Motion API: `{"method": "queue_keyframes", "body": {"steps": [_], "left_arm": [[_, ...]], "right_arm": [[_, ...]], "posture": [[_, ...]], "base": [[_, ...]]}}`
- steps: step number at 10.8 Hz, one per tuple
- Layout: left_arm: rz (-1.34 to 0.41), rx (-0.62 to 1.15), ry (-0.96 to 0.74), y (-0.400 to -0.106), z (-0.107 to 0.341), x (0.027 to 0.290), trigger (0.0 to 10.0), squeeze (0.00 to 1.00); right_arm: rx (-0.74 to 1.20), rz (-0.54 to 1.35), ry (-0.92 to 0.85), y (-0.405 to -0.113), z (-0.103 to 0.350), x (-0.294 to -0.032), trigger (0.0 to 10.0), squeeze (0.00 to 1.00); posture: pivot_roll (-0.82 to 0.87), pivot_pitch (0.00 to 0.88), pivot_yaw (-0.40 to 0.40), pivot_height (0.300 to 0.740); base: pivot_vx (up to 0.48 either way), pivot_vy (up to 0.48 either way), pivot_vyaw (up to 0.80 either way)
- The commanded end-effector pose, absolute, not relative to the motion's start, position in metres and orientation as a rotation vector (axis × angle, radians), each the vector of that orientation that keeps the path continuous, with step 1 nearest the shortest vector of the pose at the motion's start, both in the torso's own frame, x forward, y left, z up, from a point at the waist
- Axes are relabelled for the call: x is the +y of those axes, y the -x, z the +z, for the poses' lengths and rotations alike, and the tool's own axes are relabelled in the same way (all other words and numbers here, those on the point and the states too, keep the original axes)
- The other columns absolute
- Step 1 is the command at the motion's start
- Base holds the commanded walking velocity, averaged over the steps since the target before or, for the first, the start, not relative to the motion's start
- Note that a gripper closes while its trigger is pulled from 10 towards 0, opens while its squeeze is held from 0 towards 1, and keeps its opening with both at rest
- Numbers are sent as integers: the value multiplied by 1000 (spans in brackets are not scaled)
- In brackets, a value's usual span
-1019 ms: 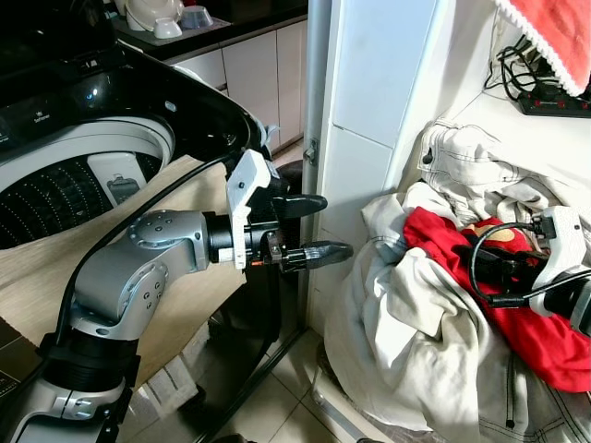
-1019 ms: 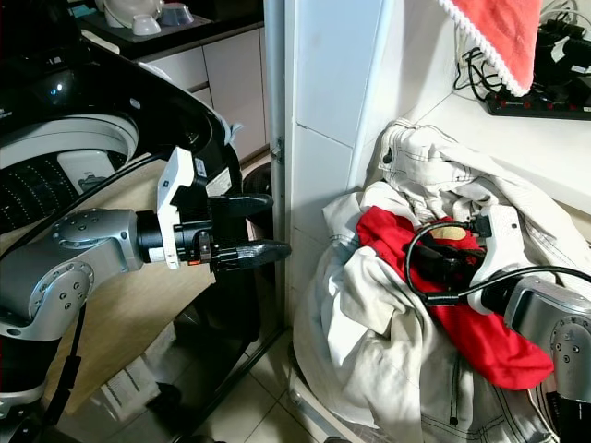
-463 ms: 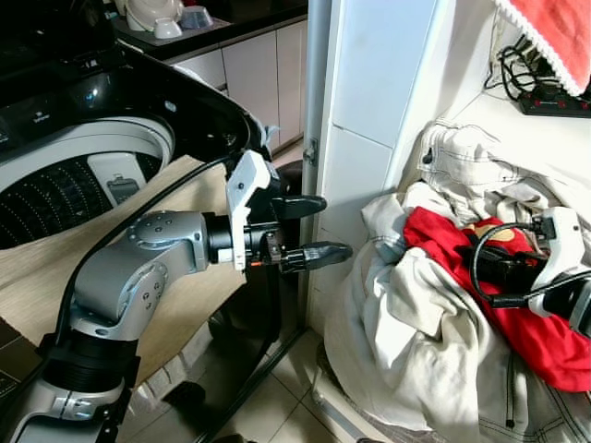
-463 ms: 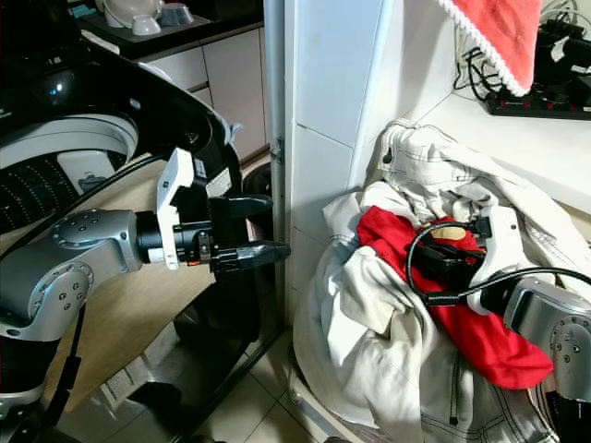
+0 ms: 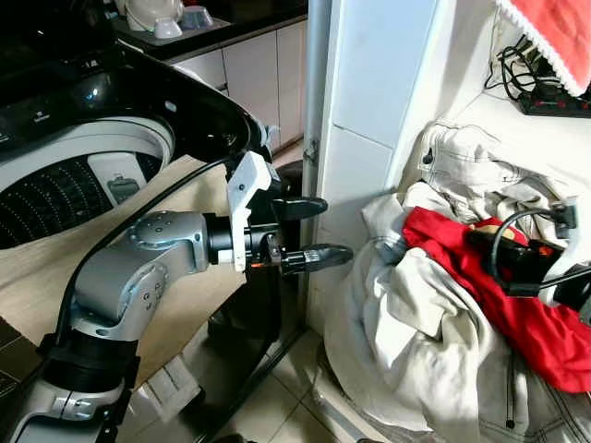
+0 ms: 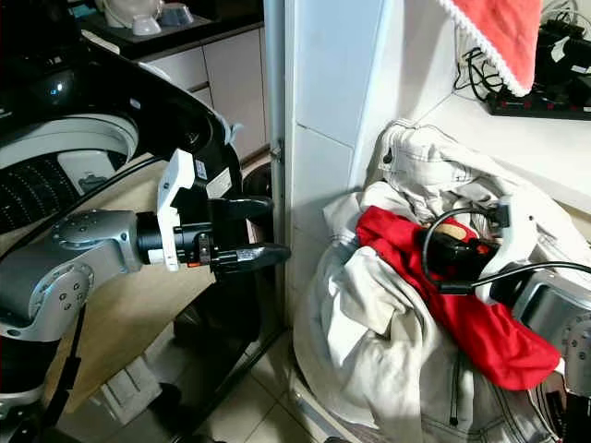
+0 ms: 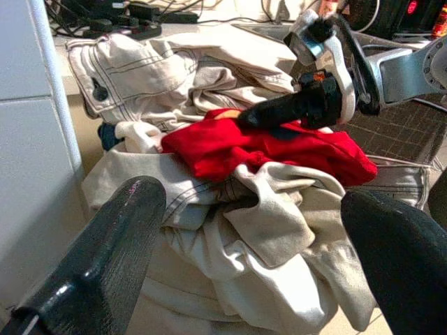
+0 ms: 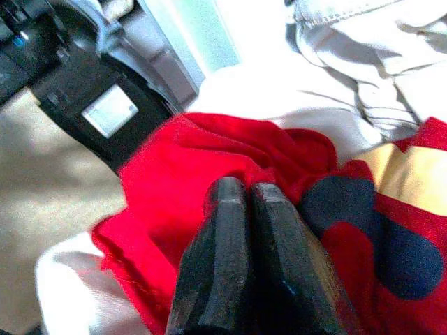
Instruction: Clothes washing
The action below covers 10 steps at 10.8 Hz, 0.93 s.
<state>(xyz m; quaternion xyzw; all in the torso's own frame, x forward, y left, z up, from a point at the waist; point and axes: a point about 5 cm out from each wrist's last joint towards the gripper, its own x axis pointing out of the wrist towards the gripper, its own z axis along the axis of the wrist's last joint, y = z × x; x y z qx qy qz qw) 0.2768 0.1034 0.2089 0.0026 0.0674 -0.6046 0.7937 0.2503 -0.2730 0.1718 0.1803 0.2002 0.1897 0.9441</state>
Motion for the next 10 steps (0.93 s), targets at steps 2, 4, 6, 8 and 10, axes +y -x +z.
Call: {"method": "queue_keyframes", "body": {"steps": [2, 4, 6, 8, 10], "left_arm": [[-1276, 132, -4, -277, 209, 102, 10000, 0], [-1134, 3, -49, -290, 217, 95, 10000, 0], [-976, -104, 4, -300, 221, 88, 10000, 0], [-889, -161, 15, -304, 222, 84, 10000, 0], [-889, -236, 9, -303, 228, 75, 10000, 0]], "right_arm": [[285, 413, -432, -253, 196, -273, 0, 0], [159, 493, -498, -256, 224, -267, 0, 0], [86, 567, -510, -258, 244, -258, 0, 0], [66, 582, -487, -259, 253, -253, 0, 0], [4, 641, -491, -263, 276, -239, 0, 0]], "posture": [[-204, 0, 37, 740], [-209, 0, 35, 740], [-209, 0, 31, 740], [-210, 0, 29, 740], [-213, 0, 29, 740]], "base": [[0, 0, 0], [0, 0, 0], [0, 0, 0], [0, 0, 0], [0, 0, 0]]}}
